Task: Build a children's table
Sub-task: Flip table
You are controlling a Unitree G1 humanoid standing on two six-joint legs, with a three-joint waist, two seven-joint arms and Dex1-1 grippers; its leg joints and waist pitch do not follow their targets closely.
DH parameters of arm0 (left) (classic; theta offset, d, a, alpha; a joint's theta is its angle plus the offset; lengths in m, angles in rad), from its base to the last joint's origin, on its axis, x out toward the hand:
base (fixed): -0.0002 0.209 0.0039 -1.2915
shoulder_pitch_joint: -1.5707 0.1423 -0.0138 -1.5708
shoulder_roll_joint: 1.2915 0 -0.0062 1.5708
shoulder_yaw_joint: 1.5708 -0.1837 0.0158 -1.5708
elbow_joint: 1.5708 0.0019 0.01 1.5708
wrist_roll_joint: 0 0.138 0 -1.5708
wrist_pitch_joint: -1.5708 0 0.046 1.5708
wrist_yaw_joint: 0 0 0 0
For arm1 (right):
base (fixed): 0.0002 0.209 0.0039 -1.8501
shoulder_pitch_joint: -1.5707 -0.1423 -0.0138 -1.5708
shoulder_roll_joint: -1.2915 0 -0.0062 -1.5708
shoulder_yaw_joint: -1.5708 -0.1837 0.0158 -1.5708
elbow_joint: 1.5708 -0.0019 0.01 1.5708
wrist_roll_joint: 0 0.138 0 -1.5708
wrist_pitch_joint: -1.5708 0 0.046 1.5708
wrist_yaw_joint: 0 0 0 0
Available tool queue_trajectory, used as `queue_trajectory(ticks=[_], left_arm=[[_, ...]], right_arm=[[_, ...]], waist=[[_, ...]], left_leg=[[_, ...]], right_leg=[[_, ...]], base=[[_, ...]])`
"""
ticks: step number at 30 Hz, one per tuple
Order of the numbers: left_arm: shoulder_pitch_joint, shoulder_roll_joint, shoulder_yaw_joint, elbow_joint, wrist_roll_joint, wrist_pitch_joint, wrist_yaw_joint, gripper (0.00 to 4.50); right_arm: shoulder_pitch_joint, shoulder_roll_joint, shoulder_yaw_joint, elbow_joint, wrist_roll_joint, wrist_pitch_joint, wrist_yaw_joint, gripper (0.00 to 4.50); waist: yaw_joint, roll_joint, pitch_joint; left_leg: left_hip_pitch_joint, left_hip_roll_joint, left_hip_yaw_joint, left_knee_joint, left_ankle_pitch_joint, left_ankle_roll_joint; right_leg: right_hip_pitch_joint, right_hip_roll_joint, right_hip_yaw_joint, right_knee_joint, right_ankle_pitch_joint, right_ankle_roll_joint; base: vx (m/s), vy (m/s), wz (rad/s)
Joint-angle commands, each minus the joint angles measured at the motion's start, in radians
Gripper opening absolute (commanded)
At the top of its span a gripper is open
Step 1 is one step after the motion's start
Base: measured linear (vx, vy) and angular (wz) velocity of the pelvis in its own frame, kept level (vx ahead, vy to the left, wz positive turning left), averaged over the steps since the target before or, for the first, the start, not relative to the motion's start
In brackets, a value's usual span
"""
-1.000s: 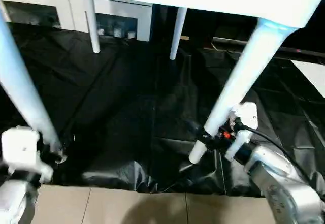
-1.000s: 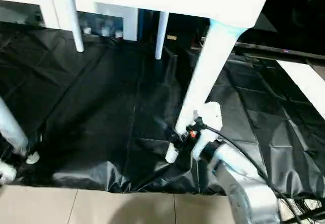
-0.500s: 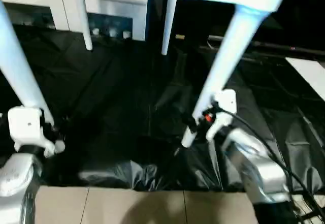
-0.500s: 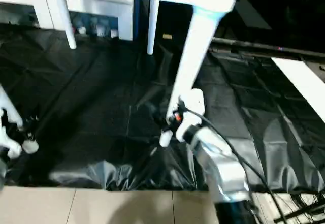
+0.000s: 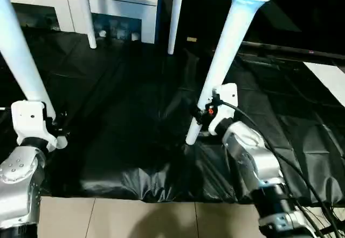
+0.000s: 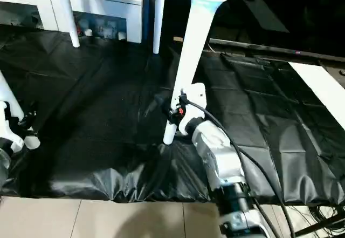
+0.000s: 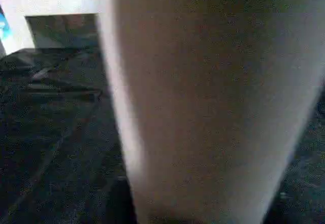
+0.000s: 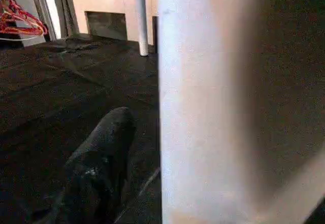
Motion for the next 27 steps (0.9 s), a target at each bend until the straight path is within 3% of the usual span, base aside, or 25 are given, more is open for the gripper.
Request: queue_trajectory(ticks=[1,6,12,14,18,24,25,27], left_arm=[[0.010,-0.012,-0.032,0.006,-0.004,-0.007,-0.018,2.11],[0.070,-0.034,-0.008,-0.064,-0.030,-0.015,-0.015,2.54],[0.158,-0.061,0.011,-0.162,-0.067,0.000,-0.014,3.02],[0.184,-0.066,0.010,-0.190,-0.074,0.002,-0.013,3.31],[0.210,-0.074,0.013,-0.225,-0.077,0.003,-0.006,3.44],[0.316,-0.098,0.020,-0.342,-0.094,0.008,0.004,3.81],[0.316,-0.098,0.020,-0.342,-0.094,0.008,0.004,3.94],[0.398,-0.126,0.013,-0.429,-0.114,0.013,-0.001,4.14]], right_arm=[[-0.010,-0.001,0.000,0.004,0.002,-0.008,0.007,3.24],[0.020,-0.009,-0.016,-0.038,0.013,-0.009,0.010,3.66],[0.086,-0.019,-0.034,-0.126,0.035,0.019,0.002,4.17],[0.105,-0.023,-0.040,-0.153,0.045,0.048,0.001,4.47],[0.129,-0.032,-0.038,-0.185,0.043,0.054,0.001,4.50],[0.226,-0.065,-0.048,-0.313,0.036,0.101,-0.031,4.50],[0.226,-0.065,-0.048,-0.313,0.036,0.101,-0.031,4.50],[0.280,-0.092,-0.061,-0.387,0.021,0.106,-0.045,4.50]], waist=[[0.003,0.029,-0.041],[0.001,0.030,-0.037],[0.007,0.027,-0.034],[0.006,0.027,-0.030],[0.002,0.025,-0.026],[0.003,0.026,-0.026],[0.003,0.024,-0.023],[0.002,0.026,-0.020]], left_leg=[[0.022,0.034,-0.011,-0.075,-0.266,-0.044],[0.022,0.038,-0.012,-0.078,-0.298,-0.047],[0.022,0.040,-0.009,-0.079,-0.286,-0.038],[0.023,0.039,-0.010,-0.082,-0.317,-0.042],[0.021,0.039,-0.012,-0.084,-0.343,-0.050],[0.017,0.040,-0.011,-0.082,-0.310,-0.042],[0.017,0.040,-0.011,-0.084,-0.325,-0.042],[0.018,0.042,-0.012,-0.085,-0.359,-0.046]], right_leg=[[0.022,-0.063,0.041,-0.063,-0.094,-0.148],[0.019,-0.065,0.041,-0.068,-0.138,-0.145],[0.018,-0.061,0.042,-0.069,-0.111,-0.137],[0.016,-0.061,0.043,-0.074,-0.157,-0.130],[0.014,-0.060,0.043,-0.078,-0.198,-0.115],[0.018,-0.058,0.044,-0.077,-0.147,-0.107],[0.017,-0.058,0.043,-0.080,-0.174,-0.100],[0.014,-0.059,0.044,-0.086,-0.223,-0.089]], base=[[0.000,0.000,0.00],[0.000,0.000,0.00],[0.000,0.000,0.00],[0.000,0.000,0.00],[0.000,0.000,0.00],[0.000,0.000,0.00],[0.000,0.000,0.00],[0.000,0.000,0.00]])
